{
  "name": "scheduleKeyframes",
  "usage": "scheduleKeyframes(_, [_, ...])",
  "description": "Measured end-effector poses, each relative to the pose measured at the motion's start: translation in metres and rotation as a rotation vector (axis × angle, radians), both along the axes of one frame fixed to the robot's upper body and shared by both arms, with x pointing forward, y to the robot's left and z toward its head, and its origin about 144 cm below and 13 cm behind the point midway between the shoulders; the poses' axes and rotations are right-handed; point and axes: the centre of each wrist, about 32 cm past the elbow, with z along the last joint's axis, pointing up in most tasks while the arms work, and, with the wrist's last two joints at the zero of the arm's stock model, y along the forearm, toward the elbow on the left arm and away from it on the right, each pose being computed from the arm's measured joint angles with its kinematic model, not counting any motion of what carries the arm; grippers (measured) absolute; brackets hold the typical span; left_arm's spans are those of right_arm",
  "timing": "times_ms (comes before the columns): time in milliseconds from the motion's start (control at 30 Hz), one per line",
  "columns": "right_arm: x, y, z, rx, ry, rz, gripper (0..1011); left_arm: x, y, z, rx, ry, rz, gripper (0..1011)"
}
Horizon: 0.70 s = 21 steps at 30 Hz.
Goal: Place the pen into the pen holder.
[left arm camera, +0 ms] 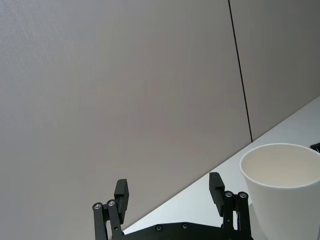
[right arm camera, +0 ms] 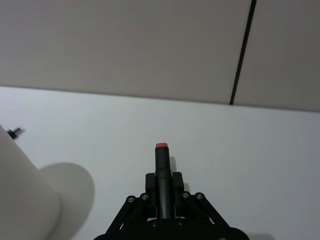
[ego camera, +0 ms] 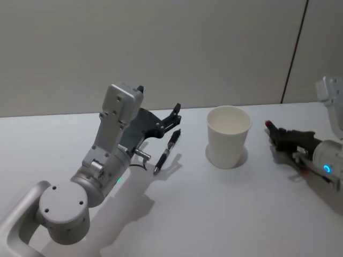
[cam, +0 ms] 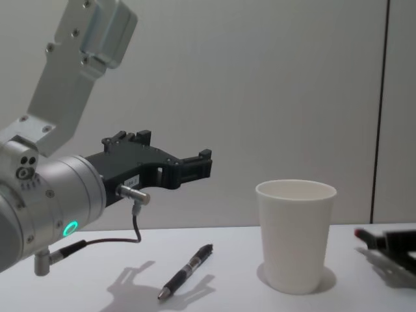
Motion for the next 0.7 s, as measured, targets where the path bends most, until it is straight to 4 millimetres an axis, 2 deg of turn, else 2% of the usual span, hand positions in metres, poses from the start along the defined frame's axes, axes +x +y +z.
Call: scheduleKeyframes(700, [0.006, 0.014, 0.041, 0.153, -0.299, 0.01, 187, 0.0, 0.0, 0.0, 0.0, 0.0, 0.0, 1001])
